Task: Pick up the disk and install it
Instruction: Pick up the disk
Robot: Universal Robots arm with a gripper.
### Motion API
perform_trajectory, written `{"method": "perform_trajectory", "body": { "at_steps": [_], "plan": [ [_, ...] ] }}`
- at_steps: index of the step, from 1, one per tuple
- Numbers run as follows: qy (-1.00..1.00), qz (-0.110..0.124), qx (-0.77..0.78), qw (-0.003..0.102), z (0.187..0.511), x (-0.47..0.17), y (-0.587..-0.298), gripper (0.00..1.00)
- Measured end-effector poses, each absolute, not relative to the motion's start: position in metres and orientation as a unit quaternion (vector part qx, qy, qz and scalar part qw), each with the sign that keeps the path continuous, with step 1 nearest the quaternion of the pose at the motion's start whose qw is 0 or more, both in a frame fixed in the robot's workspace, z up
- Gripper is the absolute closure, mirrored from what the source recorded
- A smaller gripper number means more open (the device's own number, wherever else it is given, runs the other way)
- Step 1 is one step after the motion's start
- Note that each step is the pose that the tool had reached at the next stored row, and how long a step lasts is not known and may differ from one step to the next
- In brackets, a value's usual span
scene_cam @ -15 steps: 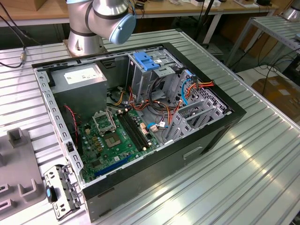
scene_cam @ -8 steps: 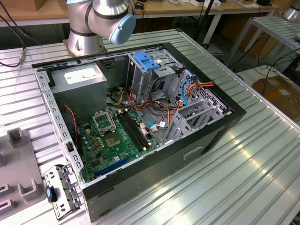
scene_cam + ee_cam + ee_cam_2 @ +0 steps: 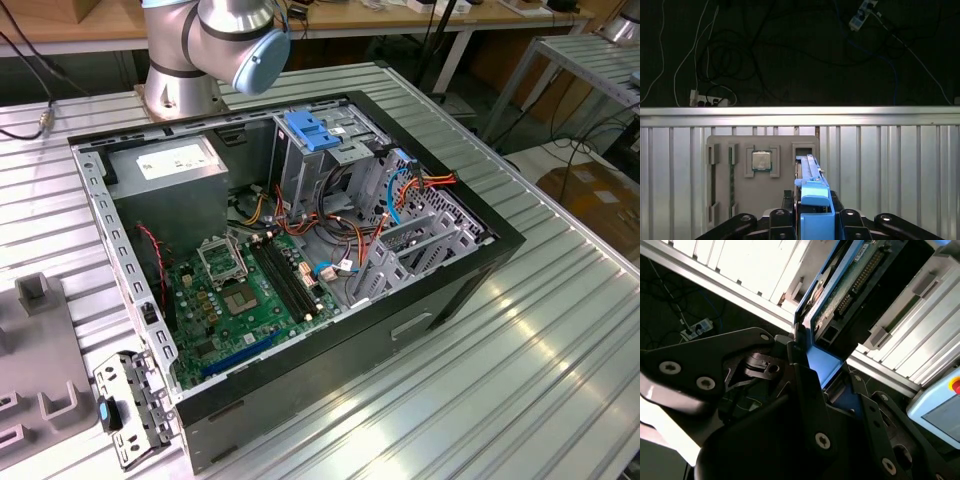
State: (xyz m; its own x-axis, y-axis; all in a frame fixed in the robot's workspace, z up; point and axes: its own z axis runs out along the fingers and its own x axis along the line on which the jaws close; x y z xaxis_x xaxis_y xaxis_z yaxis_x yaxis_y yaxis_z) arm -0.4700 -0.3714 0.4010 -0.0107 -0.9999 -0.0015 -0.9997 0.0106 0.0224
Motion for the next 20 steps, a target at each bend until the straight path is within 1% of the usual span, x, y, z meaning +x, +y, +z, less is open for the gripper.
{"method": "perform_trajectory", "body": {
  "at_steps": [20],
  "plan": [
    [-0.711, -0.009, 0.703, 0.007, 0.421, -0.47, -0.371, 0.63]
  ]
}}
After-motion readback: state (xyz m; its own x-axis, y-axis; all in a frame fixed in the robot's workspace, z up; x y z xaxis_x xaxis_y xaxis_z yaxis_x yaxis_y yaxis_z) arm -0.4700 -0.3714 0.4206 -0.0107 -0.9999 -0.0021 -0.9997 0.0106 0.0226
